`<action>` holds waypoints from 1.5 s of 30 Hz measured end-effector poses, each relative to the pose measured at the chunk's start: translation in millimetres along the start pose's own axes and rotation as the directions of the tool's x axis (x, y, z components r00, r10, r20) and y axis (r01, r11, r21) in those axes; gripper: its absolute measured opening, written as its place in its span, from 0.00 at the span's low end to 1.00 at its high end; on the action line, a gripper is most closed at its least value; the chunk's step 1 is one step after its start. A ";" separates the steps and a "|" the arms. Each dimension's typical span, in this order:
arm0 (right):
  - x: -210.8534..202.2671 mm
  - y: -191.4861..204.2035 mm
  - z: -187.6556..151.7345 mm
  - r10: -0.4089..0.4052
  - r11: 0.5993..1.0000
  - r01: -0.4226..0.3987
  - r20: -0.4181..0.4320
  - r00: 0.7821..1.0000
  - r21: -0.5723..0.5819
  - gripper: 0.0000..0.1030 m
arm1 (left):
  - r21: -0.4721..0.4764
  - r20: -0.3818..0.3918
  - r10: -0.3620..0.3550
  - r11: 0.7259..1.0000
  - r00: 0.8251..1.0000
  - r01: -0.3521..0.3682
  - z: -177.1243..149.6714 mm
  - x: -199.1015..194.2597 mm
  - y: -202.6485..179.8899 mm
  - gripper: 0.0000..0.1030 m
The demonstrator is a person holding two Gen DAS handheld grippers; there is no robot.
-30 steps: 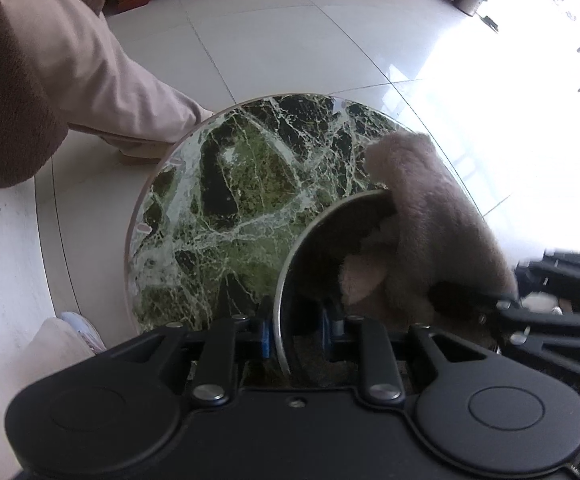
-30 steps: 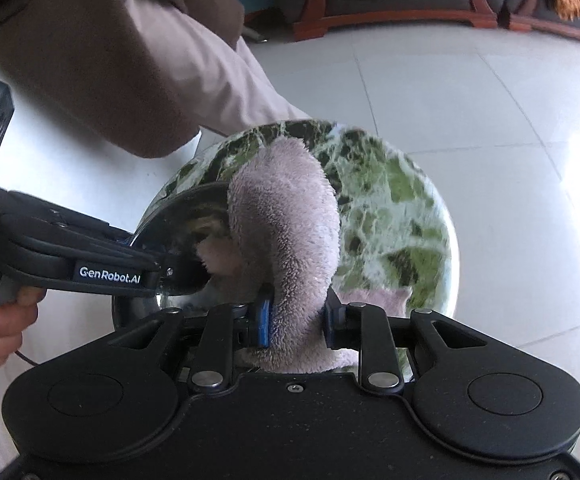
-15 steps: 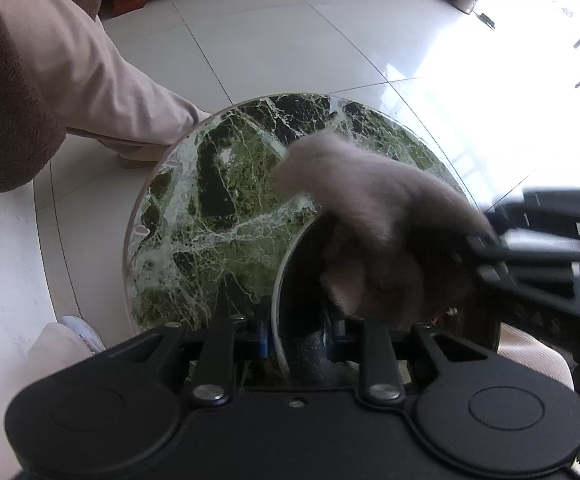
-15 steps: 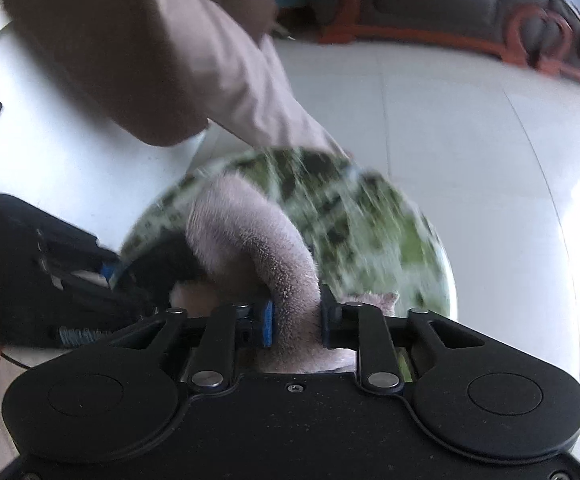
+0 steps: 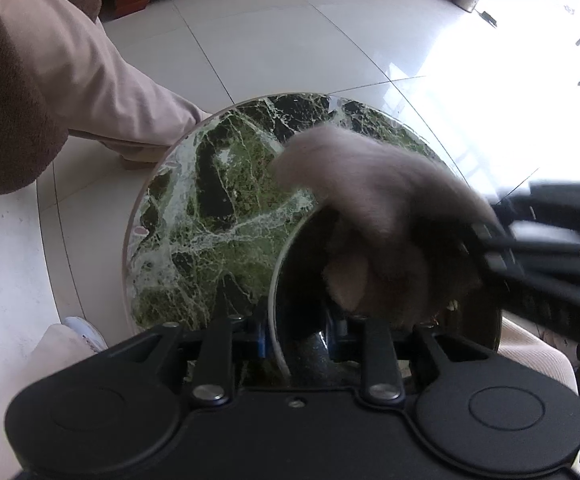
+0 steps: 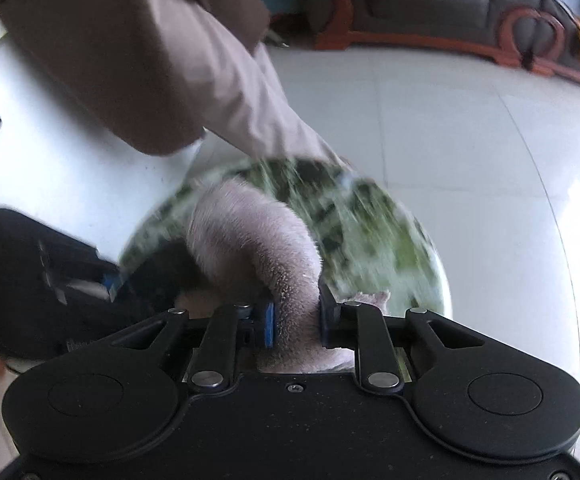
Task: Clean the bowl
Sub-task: 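Scrub bowl inner wall with towel, right gripper, while left gripper holds rim, then wipe towel along bowl rim with right gripper while left gripper holds rim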
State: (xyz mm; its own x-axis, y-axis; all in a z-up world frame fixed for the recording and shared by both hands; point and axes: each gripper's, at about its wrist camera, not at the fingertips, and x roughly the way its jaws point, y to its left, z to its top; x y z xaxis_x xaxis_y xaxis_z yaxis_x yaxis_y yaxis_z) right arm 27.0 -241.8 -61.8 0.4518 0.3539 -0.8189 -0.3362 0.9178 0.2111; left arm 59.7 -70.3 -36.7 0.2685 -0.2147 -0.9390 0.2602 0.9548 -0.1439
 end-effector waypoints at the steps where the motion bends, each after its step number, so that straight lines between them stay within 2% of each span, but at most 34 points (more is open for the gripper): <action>1: -3.8 -0.3 -7.0 0.011 1.000 -0.011 -0.001 1.000 0.018 0.18 | -0.001 0.000 -0.004 1.000 1.000 0.004 -0.1 0.0 0.4 0.23; 3: -8.1 3.5 -13.2 0.005 1.000 -0.005 -0.005 1.000 0.023 0.18 | 0.004 -0.002 -0.002 1.000 1.000 0.002 -0.2 -0.1 -0.2 0.24; 6: -7.1 11.0 -2.6 -0.031 0.999 0.032 0.013 0.999 -0.021 0.18 | 0.012 -0.006 0.001 1.000 1.000 -0.001 -0.4 0.4 0.0 0.24; 11: 1.7 5.7 25.2 0.005 1.000 -0.004 0.050 0.999 -0.020 0.18 | 0.009 -0.007 0.007 1.000 1.000 -0.007 -1.3 1.1 -2.0 0.24; 14: 2.5 3.2 15.8 -0.011 1.000 0.011 0.043 0.999 -0.003 0.18 | -0.010 0.001 0.008 1.000 1.000 -0.008 -2.4 1.2 -1.0 0.24; 18: -2.9 -1.8 -14.2 0.011 0.996 -0.012 0.016 1.000 0.089 0.21 | -0.019 0.007 -0.003 1.000 1.000 0.003 -1.3 1.6 -0.3 0.24; 20: -7.7 5.3 -18.3 -0.013 0.997 0.012 0.011 1.000 0.077 0.21 | -0.010 0.006 0.001 1.000 1.000 -0.001 -0.6 1.2 -2.0 0.24; 23: -4.2 8.4 -3.9 -0.039 0.999 0.038 0.029 0.999 0.029 0.21 | -0.003 0.008 0.009 1.000 1.000 -0.009 -1.6 0.4 -2.9 0.24; 26: -2.1 4.2 16.2 -0.015 0.999 0.013 0.070 0.997 0.033 0.21 | -0.010 0.013 0.018 1.000 1.000 -0.018 -4.0 -0.8 -3.2 0.24; 29: 0.7 3.3 17.6 -0.014 0.999 0.012 0.075 0.997 0.036 0.21 | -0.032 0.021 0.025 0.999 0.999 -0.024 -5.9 -1.3 -3.7 0.24; 31: 0.4 0.5 5.4 -0.029 0.997 0.025 0.060 0.998 0.069 0.21 | -0.056 0.032 0.021 0.998 0.999 -0.019 -7.6 -1.3 -2.2 0.24; 33: -3.9 -5.9 -12.9 -0.012 0.988 0.005 0.047 0.999 0.154 0.21 | -0.075 0.045 0.017 0.997 0.999 -0.014 -9.3 -1.4 -0.9 0.24; 35: -10.7 -8.9 -26.7 0.014 0.972 -0.028 0.064 0.998 0.235 0.21 | -0.092 0.056 0.014 0.996 0.998 -0.008 -10.7 -1.9 0.1 0.24; 40: -22.7 -11.3 -43.7 0.017 0.916 -0.058 0.107 0.994 0.397 0.22 | -0.118 0.068 0.013 0.993 0.998 -0.005 -11.7 -2.9 0.7 0.24; 45: -20.4 -8.4 -53.1 0.027 0.900 -0.071 0.106 0.994 0.431 0.24 | -0.121 0.077 0.013 0.993 0.997 -0.004 -12.1 -4.1 0.2 0.24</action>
State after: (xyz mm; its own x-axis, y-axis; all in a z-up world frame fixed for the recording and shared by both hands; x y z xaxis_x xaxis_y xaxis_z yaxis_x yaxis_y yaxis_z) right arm -23.3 -266.3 -75.2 0.5274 0.3960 -0.7517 0.0213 0.8783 0.4777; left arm 47.4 -66.7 -36.6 0.3425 -0.2174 -0.9140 0.1449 0.9734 -0.1773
